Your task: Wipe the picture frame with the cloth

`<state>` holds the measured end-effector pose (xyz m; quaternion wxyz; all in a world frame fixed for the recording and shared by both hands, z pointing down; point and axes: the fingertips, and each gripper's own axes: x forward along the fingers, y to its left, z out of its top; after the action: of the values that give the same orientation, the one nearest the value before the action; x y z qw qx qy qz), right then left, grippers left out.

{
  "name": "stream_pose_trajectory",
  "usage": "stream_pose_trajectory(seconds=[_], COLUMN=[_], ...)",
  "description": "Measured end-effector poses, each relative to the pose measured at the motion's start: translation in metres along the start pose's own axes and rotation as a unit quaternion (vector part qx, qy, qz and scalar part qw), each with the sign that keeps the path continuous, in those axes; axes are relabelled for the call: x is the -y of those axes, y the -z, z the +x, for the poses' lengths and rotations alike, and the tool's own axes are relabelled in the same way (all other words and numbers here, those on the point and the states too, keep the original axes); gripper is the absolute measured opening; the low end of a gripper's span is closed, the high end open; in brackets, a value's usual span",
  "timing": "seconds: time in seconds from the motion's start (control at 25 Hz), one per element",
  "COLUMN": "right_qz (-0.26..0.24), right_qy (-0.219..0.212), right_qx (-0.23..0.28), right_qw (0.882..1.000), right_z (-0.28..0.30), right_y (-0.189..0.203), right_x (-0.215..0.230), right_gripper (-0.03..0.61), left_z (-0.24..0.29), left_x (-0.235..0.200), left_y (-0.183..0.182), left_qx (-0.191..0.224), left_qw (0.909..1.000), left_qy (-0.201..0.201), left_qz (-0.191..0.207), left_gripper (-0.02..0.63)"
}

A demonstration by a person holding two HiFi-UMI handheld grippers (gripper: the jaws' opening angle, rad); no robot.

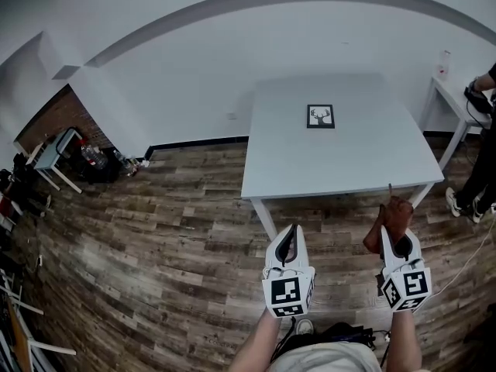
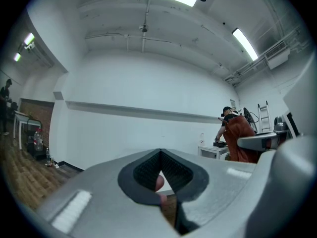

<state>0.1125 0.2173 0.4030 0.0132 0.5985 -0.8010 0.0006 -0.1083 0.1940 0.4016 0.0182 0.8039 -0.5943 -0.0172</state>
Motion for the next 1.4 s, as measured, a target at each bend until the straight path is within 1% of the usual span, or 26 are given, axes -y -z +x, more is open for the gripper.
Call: stream_pose_trajectory(seconds=[0.12, 0.24, 0.36, 0.48, 0.72, 0.96, 1.16, 1.4], right_qz=[-0.009, -0.006, -0.004, -0.003, 0.010, 0.009, 0.007, 0.007], right_qy=[0.000, -0.004, -0.012, -0.018, -0.026, -0.042, -0.066, -0.073], right_qx=[-0.006, -0.006, -0.004, -0.004, -0.014, -0.015, -0.014, -0.015], right_qw=[1.000, 1.000, 1.000, 1.000, 1.000, 0.999, 0.998, 0.997], right_z=[0.016, 0.036, 0.062, 0.092, 0.143, 0.182, 0.205, 0.231], right_y=[0.004, 0.012, 0.020, 0.023, 0.029, 0.027, 0.027, 0.027], right_x=[0.001, 0.005, 0.015, 0.033, 0.071, 0.102, 0.118, 0.128], right_gripper=[0.107, 0.107, 0.107, 0.107, 0.107, 0.107, 0.107, 0.107], left_z=[0.016, 0.034, 0.057, 0.089, 0.151, 0.201, 0.229, 0.254], left_x=[-0.003, -0.007, -0.009, -0.006, 0.005, 0.016, 0.026, 0.028], left_y=[-0.001, 0.002, 0.003, 0.001, -0.004, -0.008, -0.012, -0.015], left_qx=[-0.003, -0.003, 0.006, 0.015, 0.018, 0.021, 0.025, 0.023], left_qw=[1.0000, 0.9999, 0.9998, 0.9995, 0.9992, 0.9987, 0.9983, 0.9981], left_qy=[0.001, -0.002, -0.011, -0.016, -0.024, -0.034, -0.044, -0.044], left_qz=[0.005, 0.011, 0.016, 0.020, 0.025, 0.033, 0.030, 0.038], left_gripper=[0.000, 0.000, 0.000, 0.000, 0.000, 0.000, 0.000, 0.000])
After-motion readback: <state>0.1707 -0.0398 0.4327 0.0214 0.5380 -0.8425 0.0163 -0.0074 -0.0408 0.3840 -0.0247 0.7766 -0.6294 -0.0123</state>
